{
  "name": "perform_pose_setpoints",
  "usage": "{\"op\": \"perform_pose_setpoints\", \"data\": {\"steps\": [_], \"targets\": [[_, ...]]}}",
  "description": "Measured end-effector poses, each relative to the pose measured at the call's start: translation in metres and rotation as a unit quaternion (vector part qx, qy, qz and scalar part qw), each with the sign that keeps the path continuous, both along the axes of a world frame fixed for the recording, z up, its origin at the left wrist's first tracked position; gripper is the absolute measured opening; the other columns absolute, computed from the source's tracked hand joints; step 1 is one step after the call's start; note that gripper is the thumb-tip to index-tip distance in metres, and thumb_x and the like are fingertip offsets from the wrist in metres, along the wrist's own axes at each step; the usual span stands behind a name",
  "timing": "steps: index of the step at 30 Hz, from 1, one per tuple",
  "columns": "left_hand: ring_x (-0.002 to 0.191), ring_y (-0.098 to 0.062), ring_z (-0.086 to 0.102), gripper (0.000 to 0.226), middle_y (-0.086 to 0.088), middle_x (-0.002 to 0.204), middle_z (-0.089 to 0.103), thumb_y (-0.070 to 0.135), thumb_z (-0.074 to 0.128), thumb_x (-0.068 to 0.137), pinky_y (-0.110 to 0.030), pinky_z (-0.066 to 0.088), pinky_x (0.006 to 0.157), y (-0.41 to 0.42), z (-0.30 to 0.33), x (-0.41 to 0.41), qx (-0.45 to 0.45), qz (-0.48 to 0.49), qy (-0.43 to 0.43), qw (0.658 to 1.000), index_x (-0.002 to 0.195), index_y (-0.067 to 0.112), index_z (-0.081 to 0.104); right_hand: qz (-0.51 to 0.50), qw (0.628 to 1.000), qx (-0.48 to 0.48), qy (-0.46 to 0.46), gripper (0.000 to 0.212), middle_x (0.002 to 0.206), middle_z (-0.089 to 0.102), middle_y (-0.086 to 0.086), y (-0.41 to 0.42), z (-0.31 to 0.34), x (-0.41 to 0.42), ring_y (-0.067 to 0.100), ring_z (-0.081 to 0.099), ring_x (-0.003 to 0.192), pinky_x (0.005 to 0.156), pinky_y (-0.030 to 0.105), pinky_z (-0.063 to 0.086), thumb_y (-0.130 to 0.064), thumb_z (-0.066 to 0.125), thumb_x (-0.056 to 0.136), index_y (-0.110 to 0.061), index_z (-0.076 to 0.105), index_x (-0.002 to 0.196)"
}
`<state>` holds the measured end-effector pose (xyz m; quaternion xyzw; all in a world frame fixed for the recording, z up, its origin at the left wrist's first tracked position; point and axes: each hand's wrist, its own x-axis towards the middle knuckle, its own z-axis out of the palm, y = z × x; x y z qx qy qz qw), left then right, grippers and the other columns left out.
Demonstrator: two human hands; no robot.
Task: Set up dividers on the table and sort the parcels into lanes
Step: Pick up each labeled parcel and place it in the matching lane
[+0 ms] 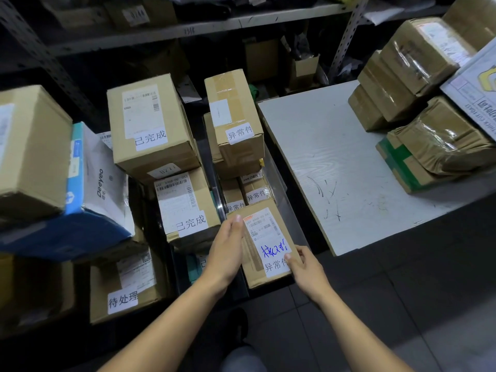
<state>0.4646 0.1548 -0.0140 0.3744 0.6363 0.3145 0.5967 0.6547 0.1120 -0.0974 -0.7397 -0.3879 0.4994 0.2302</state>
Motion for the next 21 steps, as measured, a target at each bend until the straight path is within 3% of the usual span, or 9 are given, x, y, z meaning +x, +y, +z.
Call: {"op": "perform_pose_setpoints", "data": {"steps": [4, 10, 14, 17, 20, 21], "targets": [[0.111, 0.003, 0.057, 0.024, 0.025, 0.107, 0.066, 0.06, 0.035, 0.098, -0.037, 0.042, 0.106, -0.001, 0.001, -0.003, -0.002, 0.001, 0.0, 1.0, 0.098, 0.051, 0.057, -0.013, 1.0, -0.003, 0.001, 0.028, 0.109, 0.065, -0.013, -0.001, -0.009, -0.003, -0.004, 0.058, 0.098, 0.072, 0.013, 0.042, -0.031, 0.056, 0.099, -0.021, 0.055, 0.125], [0.115, -0.001, 0.055, 0.028, 0.021, 0.112, 0.062, 0.062, 0.034, 0.097, -0.038, 0.041, 0.105, -0.003, 0.0, -0.003, -0.008, -0.004, -0.008, 1.0, 0.1, 0.046, 0.056, -0.015, 0.999, -0.01, -0.026, 0.027, 0.104, 0.065, -0.016, -0.003, -0.012, -0.003, -0.002, 0.058, 0.095, 0.068, 0.009, 0.04, -0.031, 0.055, 0.099, -0.025, 0.058, 0.126], [0.115, 0.0, 0.054, 0.027, 0.023, 0.11, 0.062, 0.063, 0.034, 0.096, -0.033, 0.042, 0.102, -0.005, 0.0, -0.002, -0.009, -0.007, -0.015, 1.0, 0.1, 0.046, 0.055, 0.036, 0.995, -0.016, -0.088, 0.018, 0.103, 0.067, -0.011, 0.002, -0.01, -0.003, 0.011, 0.061, 0.099, 0.069, 0.018, 0.043, -0.029, 0.05, 0.1, -0.024, 0.06, 0.113], [0.116, 0.0, 0.054, 0.025, 0.024, 0.111, 0.061, 0.06, 0.034, 0.097, -0.032, 0.041, 0.102, -0.005, 0.004, -0.002, -0.003, -0.007, -0.026, 1.0, 0.101, 0.047, 0.055, 0.072, 0.989, -0.006, -0.131, 0.028, 0.119, 0.067, 0.0, 0.007, 0.001, -0.006, 0.009, 0.059, 0.09, 0.059, 0.008, 0.042, -0.027, 0.052, 0.1, -0.015, 0.055, 0.125], [0.112, 0.005, 0.054, 0.021, 0.029, 0.105, 0.063, 0.057, 0.035, 0.099, -0.027, 0.041, 0.096, -0.003, 0.011, -0.001, 0.009, -0.007, -0.035, 0.999, 0.1, 0.049, 0.055, 0.095, 0.978, 0.053, -0.177, 0.045, 0.126, 0.065, 0.004, 0.011, 0.023, -0.012, 0.018, 0.064, 0.105, 0.074, 0.019, 0.049, -0.027, 0.055, 0.1, -0.01, 0.045, 0.14], [0.109, 0.008, 0.055, 0.021, 0.03, 0.101, 0.064, 0.056, 0.035, 0.099, -0.026, 0.042, 0.094, -0.003, 0.014, -0.001, 0.016, -0.006, -0.037, 0.999, 0.1, 0.05, 0.055, 0.101, 0.976, 0.078, -0.178, 0.045, 0.124, 0.065, 0.001, 0.013, 0.032, -0.014, 0.013, 0.066, 0.103, 0.075, 0.018, 0.049, -0.028, 0.055, 0.099, -0.013, 0.045, 0.14]]}}
